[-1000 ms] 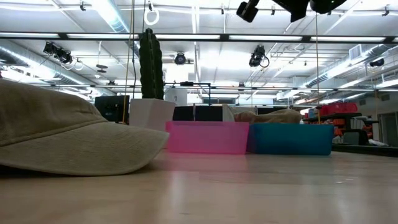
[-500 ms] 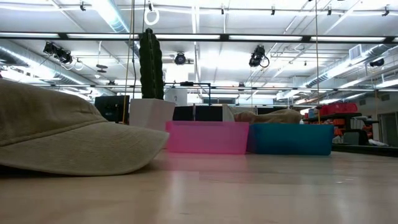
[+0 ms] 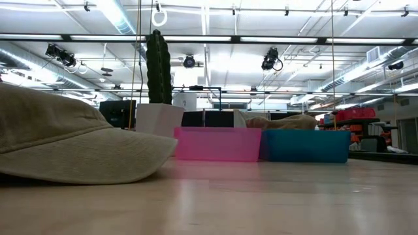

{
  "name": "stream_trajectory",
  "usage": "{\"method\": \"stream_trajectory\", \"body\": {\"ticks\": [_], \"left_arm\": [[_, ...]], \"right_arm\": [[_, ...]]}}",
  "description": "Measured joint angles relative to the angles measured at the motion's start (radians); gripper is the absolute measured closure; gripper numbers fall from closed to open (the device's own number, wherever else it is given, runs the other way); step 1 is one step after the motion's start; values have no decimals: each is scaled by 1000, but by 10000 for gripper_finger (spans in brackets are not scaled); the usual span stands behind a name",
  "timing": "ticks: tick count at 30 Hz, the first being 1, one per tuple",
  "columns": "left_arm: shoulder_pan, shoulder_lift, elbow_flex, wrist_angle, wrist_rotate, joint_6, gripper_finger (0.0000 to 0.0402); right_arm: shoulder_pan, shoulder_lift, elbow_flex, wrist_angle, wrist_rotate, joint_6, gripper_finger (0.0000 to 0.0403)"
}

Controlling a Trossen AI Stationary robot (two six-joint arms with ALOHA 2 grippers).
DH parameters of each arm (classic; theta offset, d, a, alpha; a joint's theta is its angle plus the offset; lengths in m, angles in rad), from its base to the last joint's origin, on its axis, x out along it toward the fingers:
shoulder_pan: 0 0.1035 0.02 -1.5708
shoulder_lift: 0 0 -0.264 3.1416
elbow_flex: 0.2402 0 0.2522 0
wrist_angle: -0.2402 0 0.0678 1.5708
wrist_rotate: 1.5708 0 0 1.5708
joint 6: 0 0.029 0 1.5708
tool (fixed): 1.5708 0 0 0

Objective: Pick & Place hat
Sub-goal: Put the right blue cap into the pink bin

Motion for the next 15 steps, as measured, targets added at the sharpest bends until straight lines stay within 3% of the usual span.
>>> {"method": "stream_trajectory", "body": {"ticks": [9,15], "left_arm": [[59,177,0,635,137,356,193],[129,266,0,785,237,330,193]], "right_arm": [[43,21,0,-122,-49,-60,397],[62,37,0,-210,-97,-60,397]]}}
